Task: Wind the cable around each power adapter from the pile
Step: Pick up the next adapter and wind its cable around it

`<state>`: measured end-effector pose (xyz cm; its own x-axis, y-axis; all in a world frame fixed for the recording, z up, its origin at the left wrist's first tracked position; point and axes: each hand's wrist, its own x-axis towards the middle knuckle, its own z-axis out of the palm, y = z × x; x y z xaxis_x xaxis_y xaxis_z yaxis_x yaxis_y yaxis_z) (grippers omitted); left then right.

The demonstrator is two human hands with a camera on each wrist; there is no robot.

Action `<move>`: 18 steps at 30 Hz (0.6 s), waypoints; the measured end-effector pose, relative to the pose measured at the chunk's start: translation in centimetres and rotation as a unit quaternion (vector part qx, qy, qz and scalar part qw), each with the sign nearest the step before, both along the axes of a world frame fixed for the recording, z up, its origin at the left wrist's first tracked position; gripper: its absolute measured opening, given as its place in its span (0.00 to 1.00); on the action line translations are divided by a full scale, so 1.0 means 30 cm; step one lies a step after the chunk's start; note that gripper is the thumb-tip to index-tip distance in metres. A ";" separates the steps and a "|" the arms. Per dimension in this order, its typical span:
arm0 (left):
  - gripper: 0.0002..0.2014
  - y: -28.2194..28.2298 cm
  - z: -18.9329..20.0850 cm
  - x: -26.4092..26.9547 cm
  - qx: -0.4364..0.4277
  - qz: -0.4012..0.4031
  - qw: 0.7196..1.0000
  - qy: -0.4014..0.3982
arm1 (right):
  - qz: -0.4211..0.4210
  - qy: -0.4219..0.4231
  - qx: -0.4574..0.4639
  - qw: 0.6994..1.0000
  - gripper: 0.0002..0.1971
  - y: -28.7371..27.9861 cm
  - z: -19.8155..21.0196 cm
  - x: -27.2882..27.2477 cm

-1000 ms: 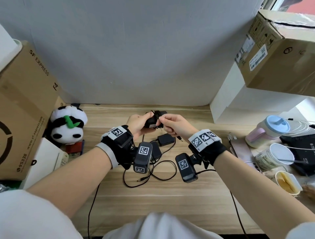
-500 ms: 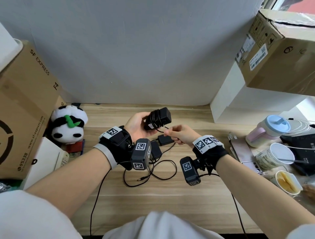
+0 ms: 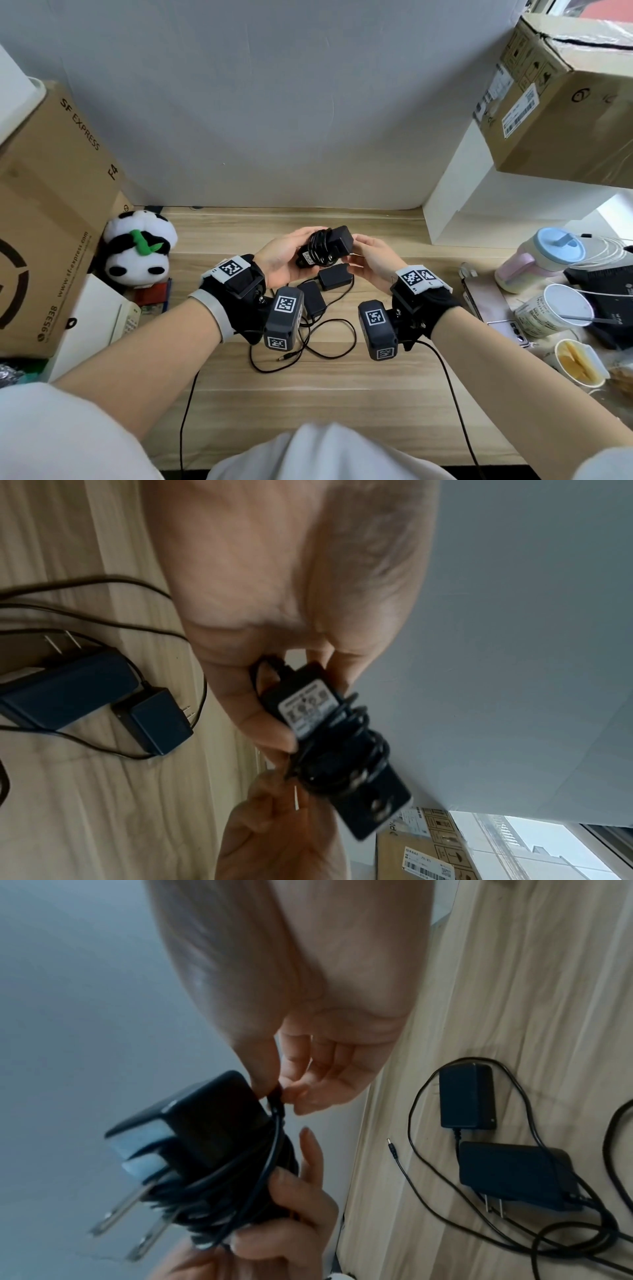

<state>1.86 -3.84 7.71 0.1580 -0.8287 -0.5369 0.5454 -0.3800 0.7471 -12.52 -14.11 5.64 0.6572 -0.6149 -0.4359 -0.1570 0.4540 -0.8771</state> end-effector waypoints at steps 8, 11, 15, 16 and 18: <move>0.24 -0.018 0.006 0.002 0.069 -0.016 0.996 0.052 | -0.040 -0.061 0.029 0.997 0.09 0.018 0.009 0.028; 0.30 -0.017 0.026 0.002 0.080 -0.065 0.995 0.017 | -0.036 -0.063 0.008 0.997 0.09 0.027 0.018 0.034; 0.31 -0.005 0.041 0.008 0.086 -0.132 0.987 0.011 | -0.028 -0.042 -0.050 0.998 0.11 0.029 0.019 0.036; 0.30 0.000 0.041 0.010 0.089 -0.149 0.985 0.015 | -0.024 -0.037 -0.063 0.997 0.11 0.030 0.019 0.036; 0.28 0.004 0.035 0.011 0.101 -0.177 0.979 0.007 | -0.020 -0.029 -0.089 0.995 0.13 0.033 0.023 0.037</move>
<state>2.18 -3.73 8.76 -0.1279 -0.7077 -0.6948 0.3625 -0.6855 0.6314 -11.41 -13.12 6.33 0.6517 -0.7051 -0.2795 -0.0887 0.2951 -0.9513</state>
